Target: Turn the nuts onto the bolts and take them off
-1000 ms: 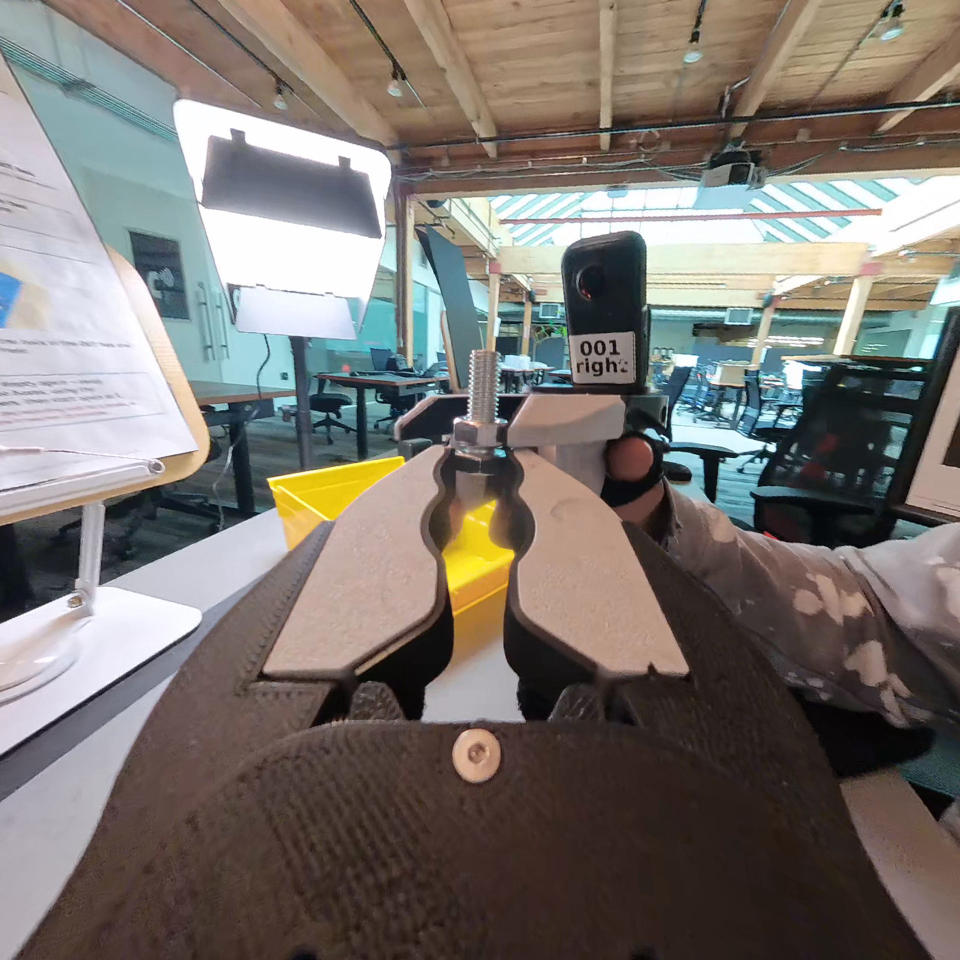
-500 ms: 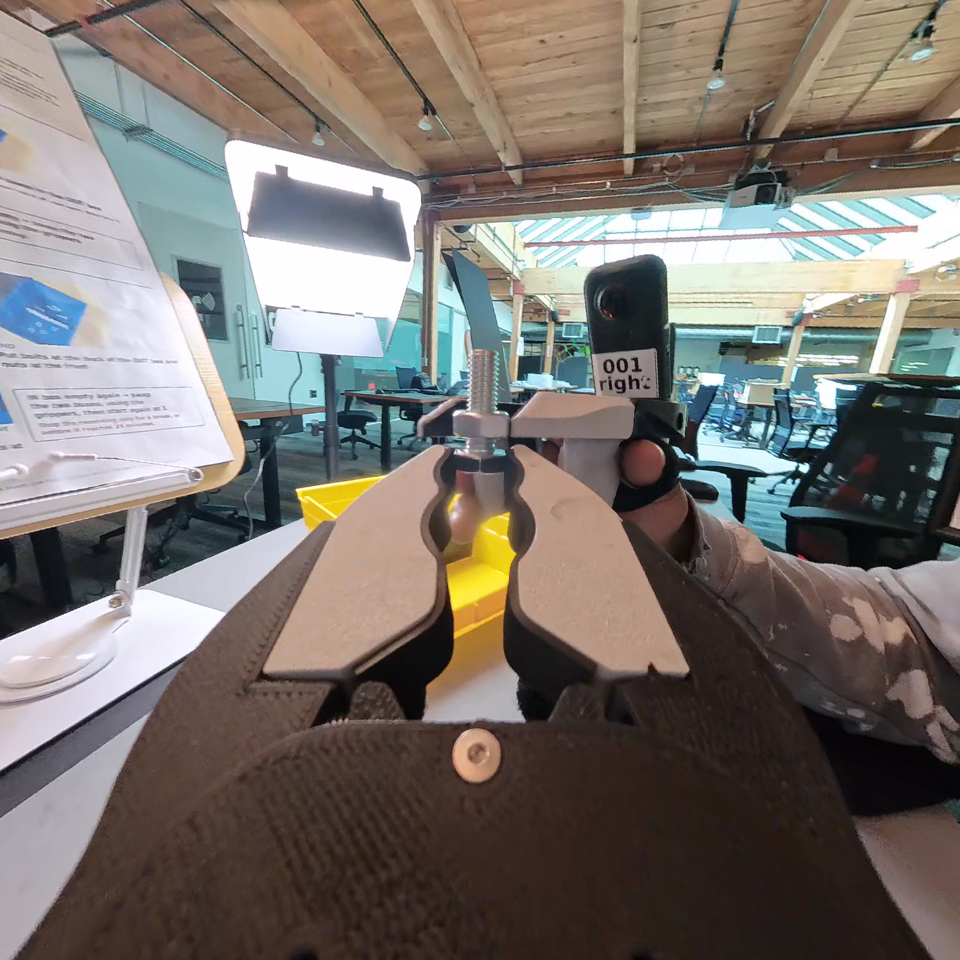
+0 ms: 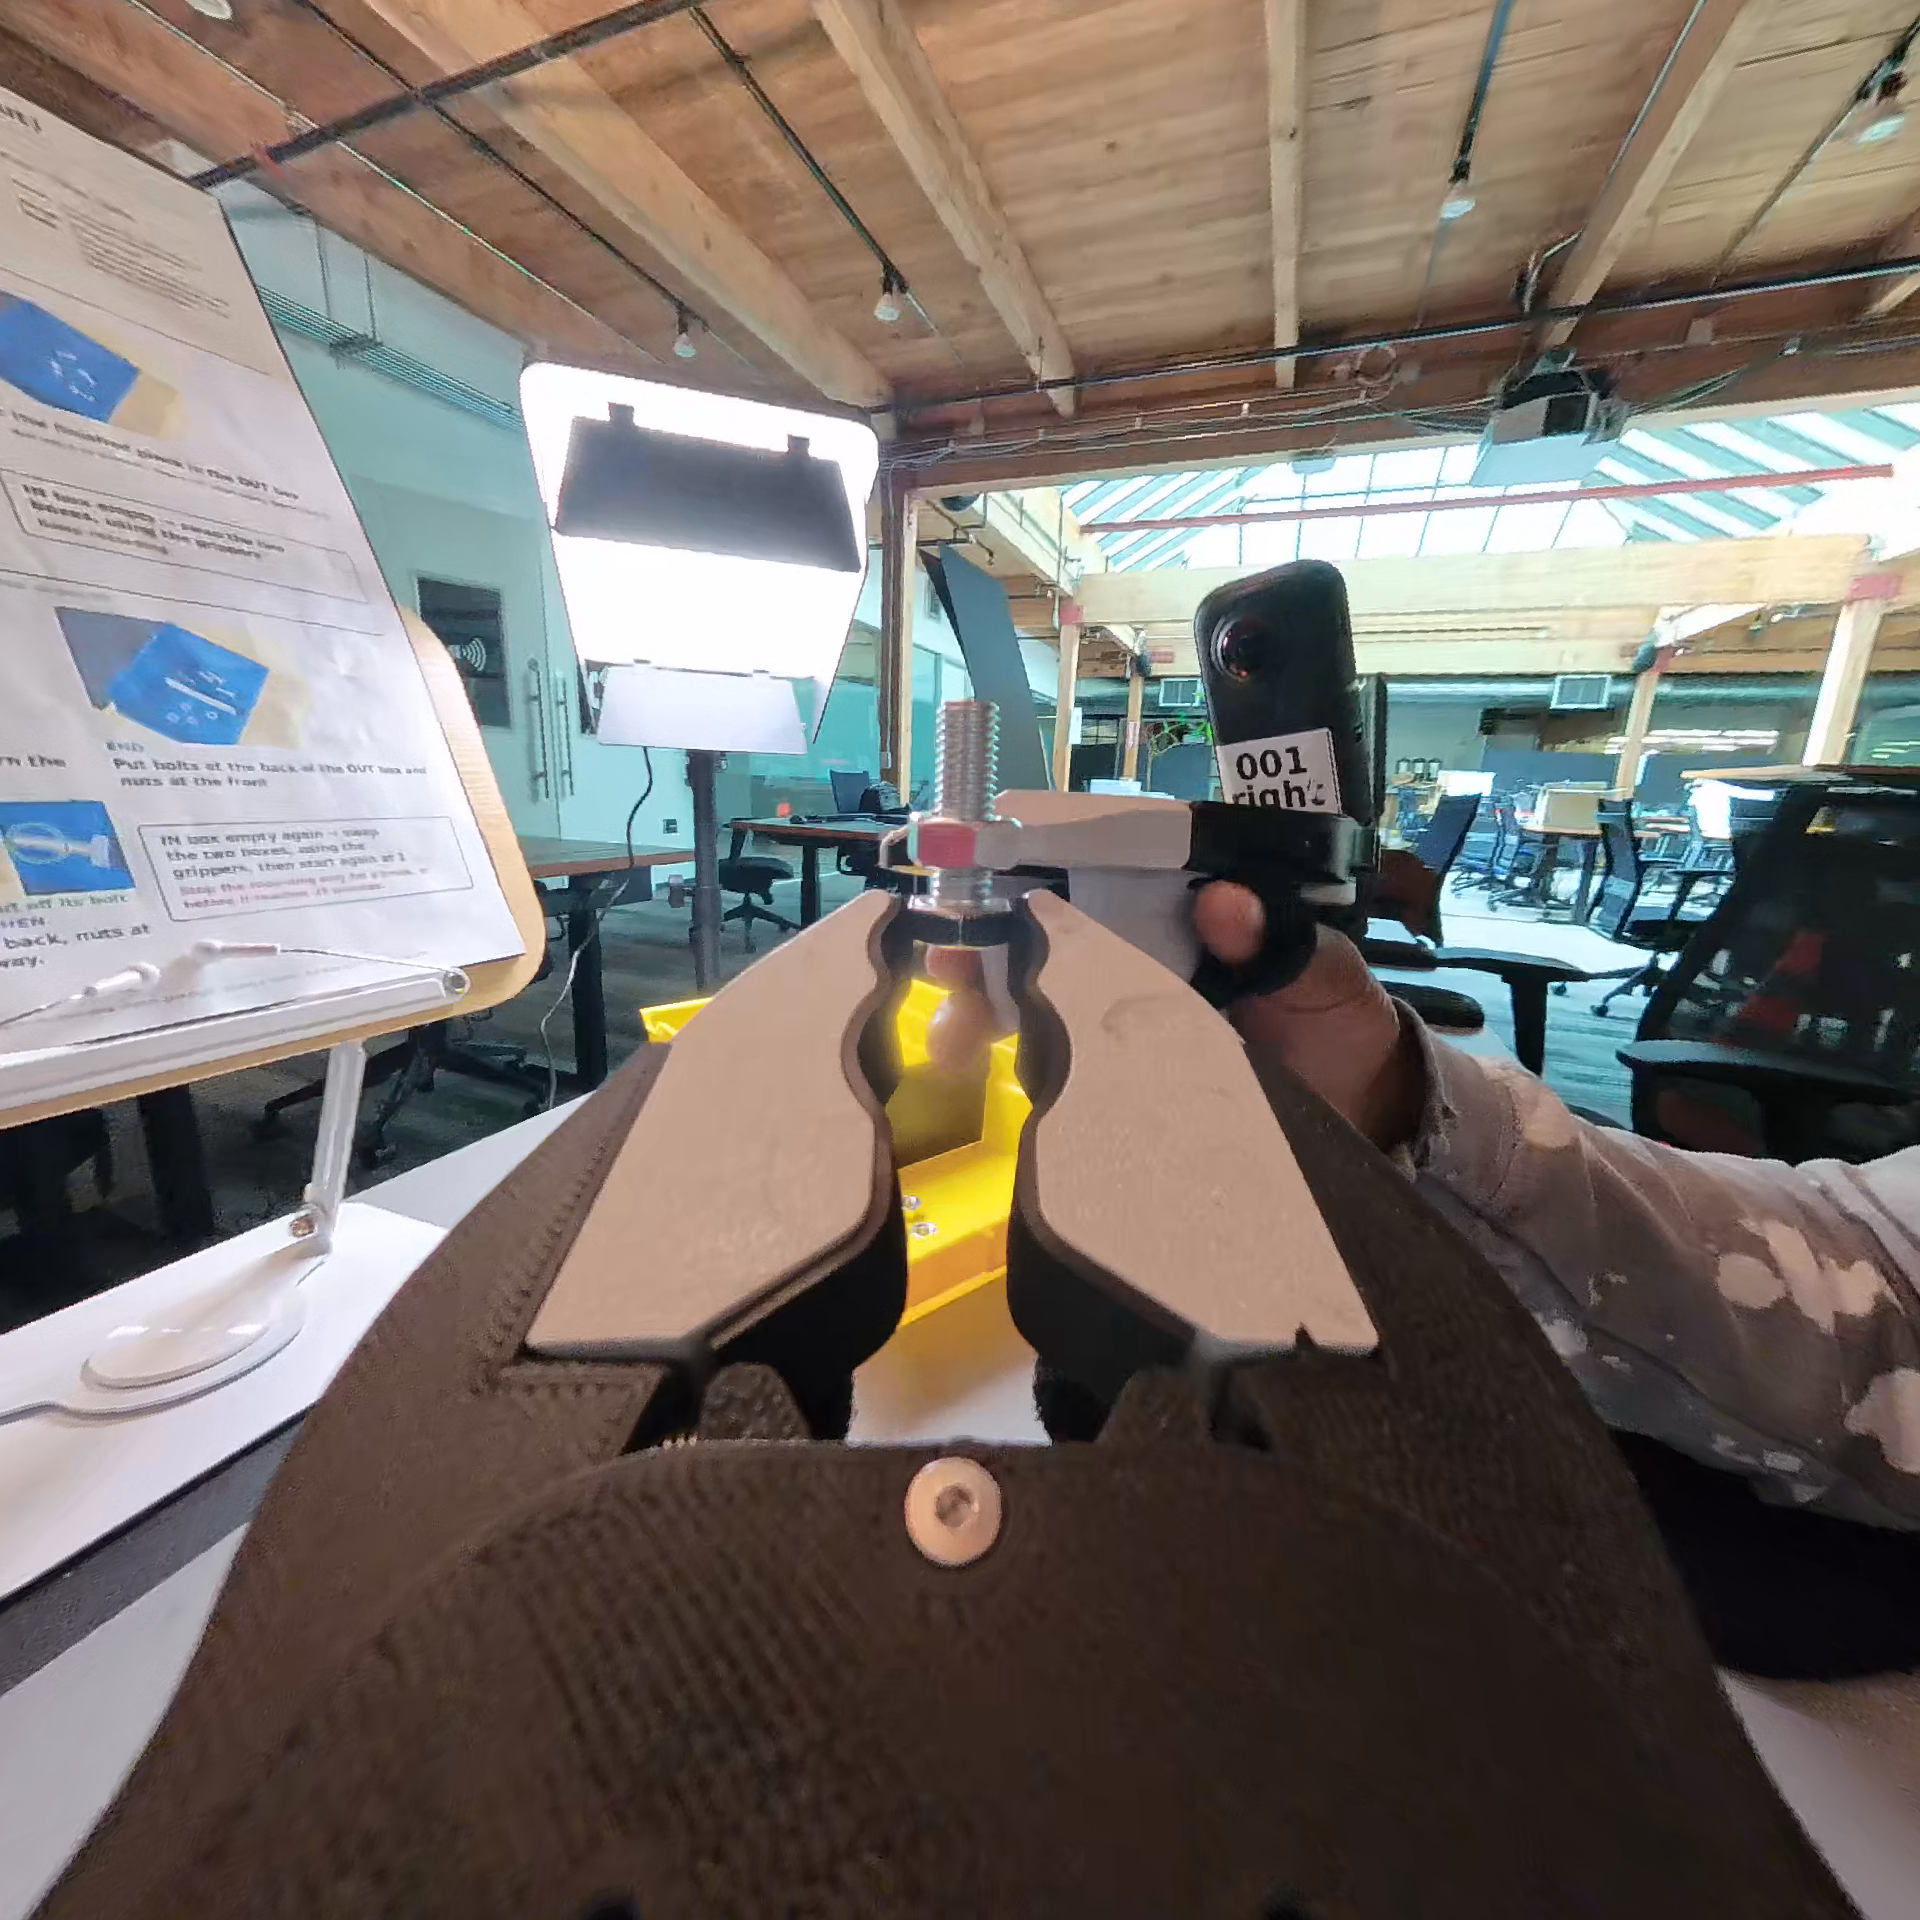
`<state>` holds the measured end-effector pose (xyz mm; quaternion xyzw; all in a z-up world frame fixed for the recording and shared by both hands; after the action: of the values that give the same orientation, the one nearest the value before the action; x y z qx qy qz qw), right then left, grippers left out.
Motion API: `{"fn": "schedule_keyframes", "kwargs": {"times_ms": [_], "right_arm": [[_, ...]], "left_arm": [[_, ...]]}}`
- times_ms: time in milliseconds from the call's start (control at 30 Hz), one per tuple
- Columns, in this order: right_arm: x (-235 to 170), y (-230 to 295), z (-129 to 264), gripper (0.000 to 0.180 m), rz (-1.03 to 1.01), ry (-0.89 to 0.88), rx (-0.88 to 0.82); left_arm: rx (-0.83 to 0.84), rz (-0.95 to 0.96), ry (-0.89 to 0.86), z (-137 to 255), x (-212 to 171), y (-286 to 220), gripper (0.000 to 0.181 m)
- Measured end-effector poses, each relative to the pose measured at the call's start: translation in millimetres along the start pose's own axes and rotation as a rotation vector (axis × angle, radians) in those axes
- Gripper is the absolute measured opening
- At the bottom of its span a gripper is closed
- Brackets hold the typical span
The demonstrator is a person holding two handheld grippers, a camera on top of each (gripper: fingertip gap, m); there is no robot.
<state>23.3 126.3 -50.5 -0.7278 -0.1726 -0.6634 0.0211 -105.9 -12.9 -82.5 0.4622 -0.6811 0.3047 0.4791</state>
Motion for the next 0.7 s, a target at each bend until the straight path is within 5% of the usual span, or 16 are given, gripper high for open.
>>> {"fn": "schedule_keyframes", "kwargs": {"times_ms": [233,300,367,700], "right_arm": [[-4.4,17.9,-10.2,0.037,0.023,0.044,0.066],[-5.5,16.1,-10.6,0.036,0.03,0.036,0.051],[-2.4,4.3,-4.5,0.014,-0.002,0.019,-0.021],[-6.6,18.9,-12.5,0.037,0.029,0.035,0.029]], "left_arm": [[0.017,-0.019,0.041,-3.9,-6.0,-1.8,0.019],[0.025,-0.02,0.035,-4.2,-5.9,-3.1,0.019],[0.016,0.002,-0.001,-0.6,-2.7,0.5,0.019],[0.025,-0.023,0.048,-5.5,-6.6,-3.5,0.019]]}}
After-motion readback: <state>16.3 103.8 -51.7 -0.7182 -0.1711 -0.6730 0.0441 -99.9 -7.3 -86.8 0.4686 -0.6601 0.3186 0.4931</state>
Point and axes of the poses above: each gripper's, where its closed fingertips meet, z back along the fingers, x out of its top, y = z × x across the jaws, the point moved 10 cm from there along z, back along the fingers, and after that the axes turned 4 degrees about -z, right-handed, at the moved point
